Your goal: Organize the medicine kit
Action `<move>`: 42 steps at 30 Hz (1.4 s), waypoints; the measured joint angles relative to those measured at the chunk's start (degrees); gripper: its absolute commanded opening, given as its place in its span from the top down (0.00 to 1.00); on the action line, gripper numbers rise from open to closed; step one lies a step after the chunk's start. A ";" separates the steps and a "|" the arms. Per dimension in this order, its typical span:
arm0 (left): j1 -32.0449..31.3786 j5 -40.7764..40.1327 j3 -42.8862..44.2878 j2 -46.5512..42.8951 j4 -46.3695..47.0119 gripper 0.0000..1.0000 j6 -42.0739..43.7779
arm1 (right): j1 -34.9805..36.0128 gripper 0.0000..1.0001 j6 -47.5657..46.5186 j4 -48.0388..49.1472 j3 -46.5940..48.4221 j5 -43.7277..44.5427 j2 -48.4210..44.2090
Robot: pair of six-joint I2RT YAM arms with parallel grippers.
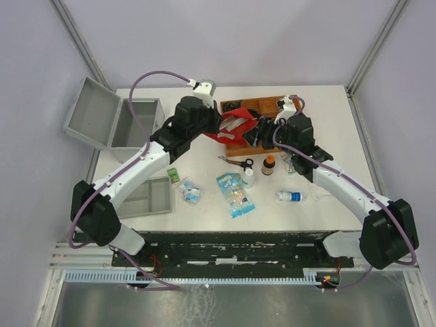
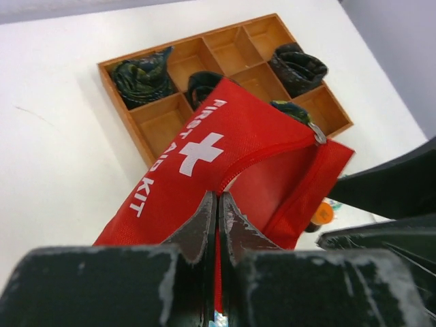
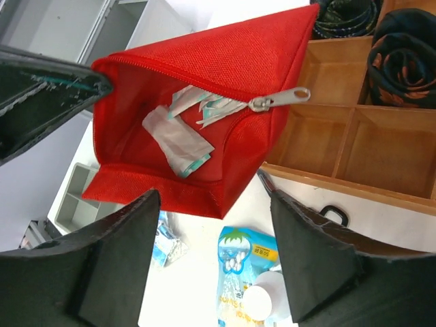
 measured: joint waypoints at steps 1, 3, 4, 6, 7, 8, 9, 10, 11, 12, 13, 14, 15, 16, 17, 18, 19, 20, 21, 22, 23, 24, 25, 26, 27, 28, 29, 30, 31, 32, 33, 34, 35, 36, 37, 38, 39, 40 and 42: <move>-0.02 0.72 -0.02 0.00 0.00 0.97 -0.98 | 0.00 0.31 0.02 0.17 -0.13 0.44 0.00; -0.02 1.79 -0.15 0.00 0.02 0.97 -2.71 | 0.00 0.37 0.02 0.44 -0.42 0.98 0.00; -0.02 2.51 -0.28 0.00 0.02 0.97 -3.41 | 0.00 0.38 0.04 0.55 -0.70 1.16 0.00; -0.02 3.02 -0.61 -0.02 0.00 0.97 -4.59 | 0.00 0.39 -0.02 0.90 -1.44 1.55 0.00; -0.02 3.23 -0.79 -0.02 0.00 0.97 -5.31 | 0.00 0.39 0.00 0.98 -1.99 1.92 -0.02; -0.02 3.58 -0.96 -0.02 -0.02 0.97 -5.90 | 0.00 0.39 0.00 1.01 -2.51 2.14 -0.02; -0.02 4.00 -1.11 -0.02 0.00 0.97 -6.45 | 0.00 0.40 0.00 1.01 -2.95 2.23 -0.02; -0.02 4.26 -1.27 -0.02 0.00 0.97 -7.02 | 0.00 0.42 0.00 0.98 -3.45 2.38 -0.02; -0.02 4.52 -1.42 -0.02 0.00 0.97 -7.43 | 0.02 0.43 0.00 0.94 -3.74 2.45 -0.02; -0.02 5.01 -1.57 -0.02 0.00 0.97 -8.02 | 0.09 0.45 0.00 0.94 -3.85 2.51 -0.02; -0.02 5.46 -1.70 -0.02 0.04 0.97 -8.46 | 0.11 0.46 0.02 0.92 -3.87 2.58 -0.02; -0.02 5.95 -1.90 -0.04 0.04 0.97 -8.94 | 0.17 0.48 0.04 1.11 -3.87 2.60 -0.02; -0.02 6.36 -2.14 -0.11 0.17 0.97 -9.46 | 0.26 0.50 0.04 1.31 -3.87 2.80 -0.02; 0.00 7.02 -2.62 -0.20 0.48 0.97 -10.21 | 0.37 0.51 0.09 1.46 -3.87 2.99 0.00; 0.00 7.39 -3.13 -0.31 0.52 0.97 -10.88 | 0.42 0.52 0.20 1.66 -3.87 3.21 0.02; 0.00 7.67 -3.65 -0.44 0.59 0.97 -11.43 | 0.46 0.55 0.33 1.90 -3.89 3.37 0.02; 0.00 8.07 -4.20 -0.50 0.72 0.97 -12.04 | 0.46 0.58 0.66 2.49 -4.04 3.39 0.02; 0.02 8.39 -4.55 -0.52 0.79 0.97 -12.57 | 0.46 0.63 0.98 3.10 -4.26 3.39 0.02; 0.09 8.72 -4.98 -0.52 0.94 0.97 -13.11 | 0.48 0.69 1.11 3.41 -4.44 3.39 0.02; 0.17 9.11 -5.40 -0.52 1.11 0.97 -13.79 | 0.46 0.76 1.44 3.54 -4.61 3.41 0.02; 0.44 9.86 -5.86 -0.52 1.55 0.97 -14.27 | 0.48 0.83 1.46 3.50 -4.66 3.48 0.02; 0.61 10.49 -6.25 -0.52 2.03 0.97 -14.73 | 0.46 0.90 1.20 3.48 -4.66 3.65 0.02; 0.83 11.58 -6.99 -0.52 2.99 0.97 -15.72 | 0.46 0.97 0.87 3.32 -4.63 4.07 0.02; 1.11 12.07 -7.28 -0.55 3.41 0.97 -16.20 | 0.46 0.99 0.31 2.80 -4.50 4.87 0.02; 1.33 13.11 -7.89 -0.57 4.39 0.97 -16.81 | 0.46 0.99 -0.48 1.97 -4.24 5.68 0.02; 1.55 13.97 -8.55 -0.61 5.44 0.95 -17.29 | 0.46 0.99 -1.29 0.83 -3.85 6.60 0.02; 1.73 15.06 -9.27 -0.70 6.64 0.86 -17.59 | 0.46 0.99 -2.23 -0.24 -3.30 7.45 0.02; 1.81 16.02 -9.99 -0.81 7.80 0.70 -17.66 | 0.46 0.99 -3.45 -1.53 -2.49 8.17 0.02; 1.84 16.85 -10.51 -0.92 8.72 0.60 -17.64 | 0.46 0.99 -4.87 -2.97 -1.44 8.87 0.02; 1.81 18.14 -11.13 -1.07 9.97 0.52 -17.57 | 0.46 0.99 -6.43 -4.68 -0.02 9.22 0.02; 1.81 19.39 -11.47 -1.20 10.97 0.45 -17.40 | 0.46 0.99 -7.65 -6.16 1.33 9.40 0.02; 1.81 20.44 -11.52 -1.22 11.63 0.40 -17.16 | 0.46 0.99 -9.03 -8.04 3.19 9.38 0.02; 1.81 21.27 -11.52 -1.27 12.46 0.37 -16.74 | 0.46 0.99 -10.23 -9.55 4.96 9.29 0.02; 1.81 21.90 -11.41 -1.33 12.66 0.34 -16.24 | 0.46 0.99 -11.28 -10.93 6.60 8.98 0.02; 1.81 22.40 -11.19 -1.42 12.68 0.32 -15.74 | 0.46 0.99 -12.76 -12.90 8.90 8.50 0.02; 1.81 22.67 -10.71 -1.44 12.57 0.29 -14.86 | 0.46 0.99 -14.10 -14.67 11.13 8.00 0.02; 1.81 23.08 -9.97 -1.42 12.20 0.28 -13.75 | 0.46 0.99 -15.10 -16.04 13.03 7.48 0.02; 1.81 23.50 -9.01 -1.42 11.67 0.27 -12.61 | 0.46 0.99 -16.17 -17.81 15.15 6.97 0.04; 1.81 23.91 -6.54 -1.42 10.47 0.23 -10.51 | 0.46 0.99 -18.73 -21.68 20.17 5.35 0.07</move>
